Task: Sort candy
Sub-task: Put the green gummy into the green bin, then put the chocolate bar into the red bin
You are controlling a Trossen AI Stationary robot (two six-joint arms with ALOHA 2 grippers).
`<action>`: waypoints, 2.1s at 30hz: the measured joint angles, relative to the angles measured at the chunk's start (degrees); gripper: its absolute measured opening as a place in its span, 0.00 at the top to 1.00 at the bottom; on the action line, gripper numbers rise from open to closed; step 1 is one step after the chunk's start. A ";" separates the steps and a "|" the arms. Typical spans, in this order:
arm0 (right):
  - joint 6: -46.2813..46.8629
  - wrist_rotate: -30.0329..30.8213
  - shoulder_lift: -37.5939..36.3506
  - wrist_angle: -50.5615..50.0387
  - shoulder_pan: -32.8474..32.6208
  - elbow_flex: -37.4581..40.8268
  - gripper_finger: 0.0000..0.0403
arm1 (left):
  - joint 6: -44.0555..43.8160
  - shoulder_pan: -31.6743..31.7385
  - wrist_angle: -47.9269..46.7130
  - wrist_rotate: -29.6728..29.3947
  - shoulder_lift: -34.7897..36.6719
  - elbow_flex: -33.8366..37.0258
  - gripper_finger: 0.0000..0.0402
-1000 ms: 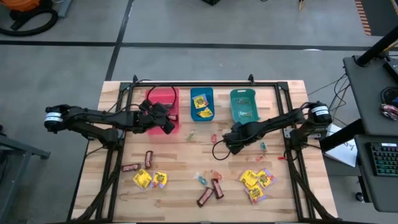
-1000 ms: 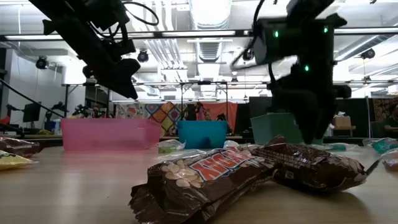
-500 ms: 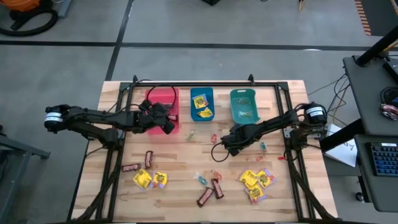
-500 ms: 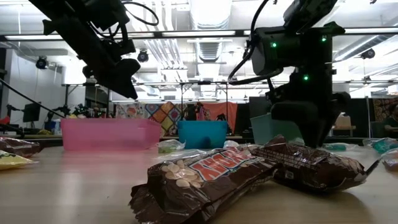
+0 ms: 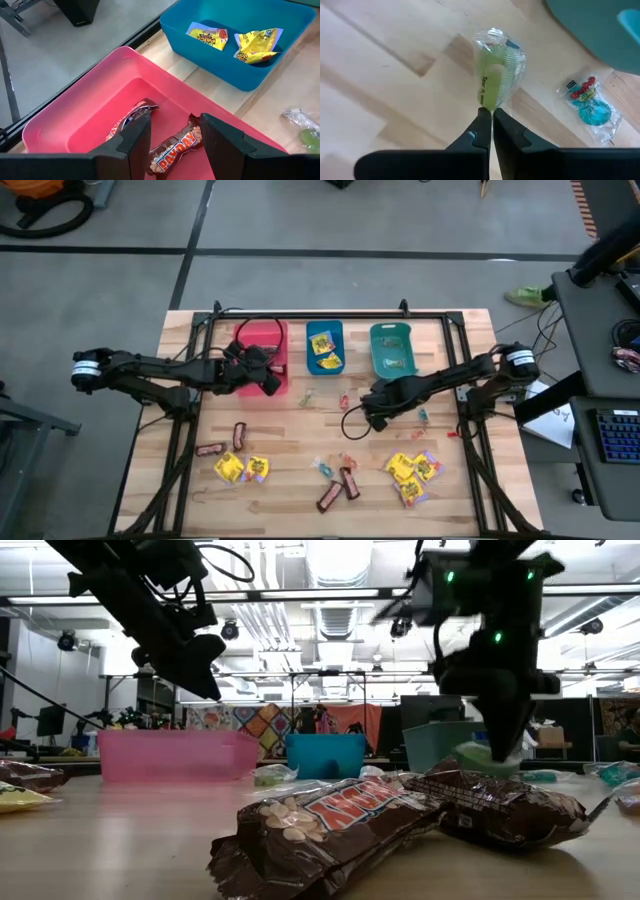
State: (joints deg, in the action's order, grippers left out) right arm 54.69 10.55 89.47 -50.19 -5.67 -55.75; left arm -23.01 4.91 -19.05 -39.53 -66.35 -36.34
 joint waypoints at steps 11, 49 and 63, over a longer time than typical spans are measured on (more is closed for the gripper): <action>-6.45 2.99 -11.80 9.50 -2.16 -0.02 0.98 | -1.57 -0.29 0.62 5.85 0.00 0.28 0.61; -23.44 17.90 -11.64 3.76 31.21 0.68 0.78 | -1.73 -9.81 8.71 26.67 0.00 -0.31 0.61; -23.24 10.14 -17.94 4.44 29.02 0.68 0.67 | -4.25 -11.74 7.35 30.29 0.00 -0.49 0.61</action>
State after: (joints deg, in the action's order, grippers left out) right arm 31.45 20.68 71.53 -45.75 23.35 -55.07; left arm -27.26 -6.83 -11.70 -9.24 -66.35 -36.83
